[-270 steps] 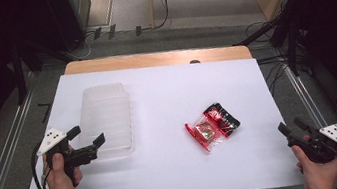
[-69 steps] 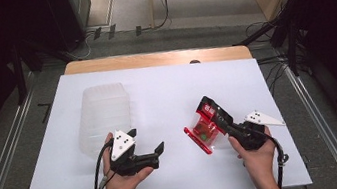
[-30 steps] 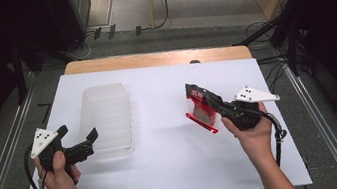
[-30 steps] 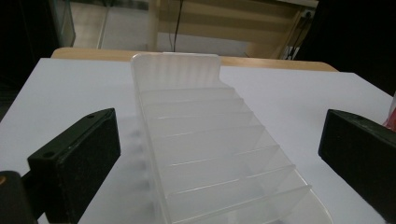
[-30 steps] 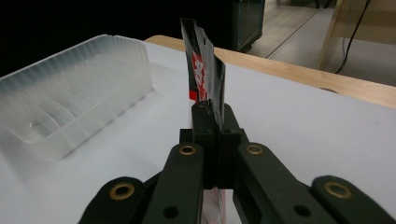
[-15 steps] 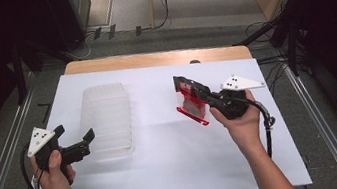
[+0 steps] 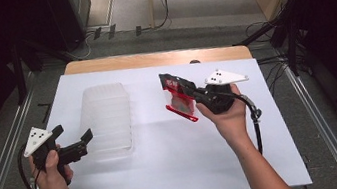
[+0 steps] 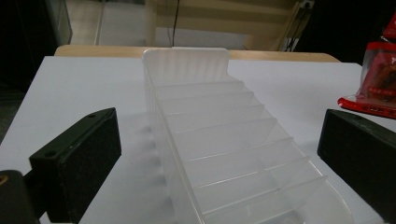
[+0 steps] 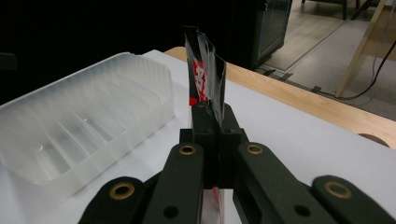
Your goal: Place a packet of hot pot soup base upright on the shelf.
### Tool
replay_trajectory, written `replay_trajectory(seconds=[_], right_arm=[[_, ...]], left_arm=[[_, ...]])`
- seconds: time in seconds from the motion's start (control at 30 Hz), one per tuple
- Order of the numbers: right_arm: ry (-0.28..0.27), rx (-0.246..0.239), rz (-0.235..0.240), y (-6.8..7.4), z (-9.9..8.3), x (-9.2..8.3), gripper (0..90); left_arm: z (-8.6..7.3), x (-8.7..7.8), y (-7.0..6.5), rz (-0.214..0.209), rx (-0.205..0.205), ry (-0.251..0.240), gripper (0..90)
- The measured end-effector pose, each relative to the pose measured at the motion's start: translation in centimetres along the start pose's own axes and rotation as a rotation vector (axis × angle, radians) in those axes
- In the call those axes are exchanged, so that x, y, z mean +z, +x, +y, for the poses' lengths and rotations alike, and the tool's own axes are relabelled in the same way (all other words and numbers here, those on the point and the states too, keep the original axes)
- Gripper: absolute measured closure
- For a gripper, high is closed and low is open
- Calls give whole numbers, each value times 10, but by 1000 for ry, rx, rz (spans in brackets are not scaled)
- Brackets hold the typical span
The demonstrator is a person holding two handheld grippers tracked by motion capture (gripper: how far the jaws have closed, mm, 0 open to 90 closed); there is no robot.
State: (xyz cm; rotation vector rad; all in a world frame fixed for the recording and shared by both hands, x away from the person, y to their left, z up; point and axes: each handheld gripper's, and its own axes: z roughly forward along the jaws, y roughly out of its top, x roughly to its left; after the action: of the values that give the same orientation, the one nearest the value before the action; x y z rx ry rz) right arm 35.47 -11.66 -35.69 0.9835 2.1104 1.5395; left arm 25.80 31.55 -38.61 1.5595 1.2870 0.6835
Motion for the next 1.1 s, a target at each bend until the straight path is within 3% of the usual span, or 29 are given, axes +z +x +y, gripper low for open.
replay_trajectory(seconds=[1.1], right_arm=[[-7,-56,104,27,36,66,900]], left_arm=[[1,-6,15,-26,-34,-15,0]])
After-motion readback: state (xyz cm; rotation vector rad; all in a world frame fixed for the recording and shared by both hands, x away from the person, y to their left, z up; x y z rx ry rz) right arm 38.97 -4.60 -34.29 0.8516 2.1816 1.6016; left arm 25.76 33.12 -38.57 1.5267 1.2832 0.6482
